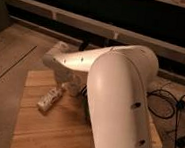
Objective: Pick up the ceramic cup
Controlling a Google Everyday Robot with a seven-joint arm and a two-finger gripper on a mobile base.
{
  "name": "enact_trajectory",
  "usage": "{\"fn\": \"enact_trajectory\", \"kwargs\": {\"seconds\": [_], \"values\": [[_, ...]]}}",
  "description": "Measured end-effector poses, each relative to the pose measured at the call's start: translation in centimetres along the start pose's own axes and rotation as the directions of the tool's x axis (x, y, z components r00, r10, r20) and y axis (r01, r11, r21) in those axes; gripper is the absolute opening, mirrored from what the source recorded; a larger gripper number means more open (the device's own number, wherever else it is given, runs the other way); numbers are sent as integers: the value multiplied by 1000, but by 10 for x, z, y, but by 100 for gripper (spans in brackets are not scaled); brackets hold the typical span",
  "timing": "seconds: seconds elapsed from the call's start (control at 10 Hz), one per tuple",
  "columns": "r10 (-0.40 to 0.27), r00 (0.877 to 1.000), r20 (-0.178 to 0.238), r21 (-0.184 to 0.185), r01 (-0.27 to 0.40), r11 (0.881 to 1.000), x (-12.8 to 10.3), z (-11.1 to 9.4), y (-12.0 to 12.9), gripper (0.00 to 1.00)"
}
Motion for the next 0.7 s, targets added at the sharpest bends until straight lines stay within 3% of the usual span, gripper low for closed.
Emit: {"fn": "enact_trajectory", "kwargs": {"seconds": [0.3,0.7], "values": [[-33,999,12,-51,33,998,-19,21,5,64],[-54,999,6,-110,55,992,-29,39,3,27]]}}
